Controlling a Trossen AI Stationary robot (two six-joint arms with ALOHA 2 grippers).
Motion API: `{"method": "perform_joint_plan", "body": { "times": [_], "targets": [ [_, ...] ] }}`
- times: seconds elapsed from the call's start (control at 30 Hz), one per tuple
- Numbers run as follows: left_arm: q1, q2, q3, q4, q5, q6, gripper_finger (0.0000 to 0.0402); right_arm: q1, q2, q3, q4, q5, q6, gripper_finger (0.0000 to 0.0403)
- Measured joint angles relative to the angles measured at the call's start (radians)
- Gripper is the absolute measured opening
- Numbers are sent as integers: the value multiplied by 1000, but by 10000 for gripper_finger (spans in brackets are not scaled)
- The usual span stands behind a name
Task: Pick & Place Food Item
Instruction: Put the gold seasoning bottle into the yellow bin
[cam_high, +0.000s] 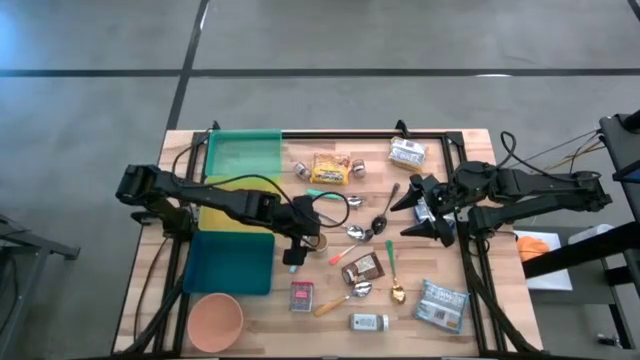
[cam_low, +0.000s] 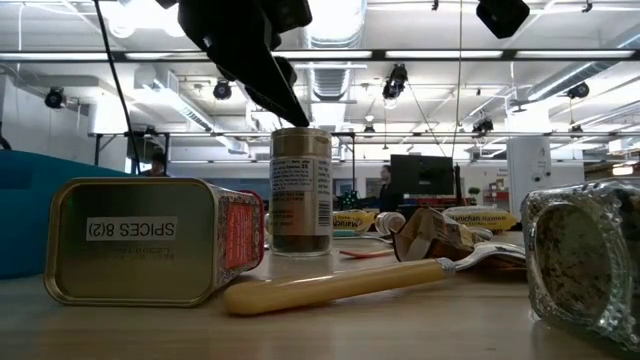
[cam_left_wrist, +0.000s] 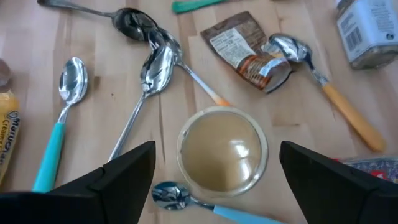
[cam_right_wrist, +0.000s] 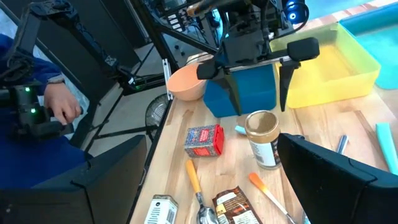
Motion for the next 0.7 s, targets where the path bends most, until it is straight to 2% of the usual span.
{"method": "perform_joint_plan", "body": {
  "times": [0.33,0.7],
  "targets": [
    [-1,0,-49,110,32,-23,348,0,0,0,0,0,0,359],
    [-2,-1,-63,125,40,-23,348,0,0,0,0,-2,0,359]
  ]
}}
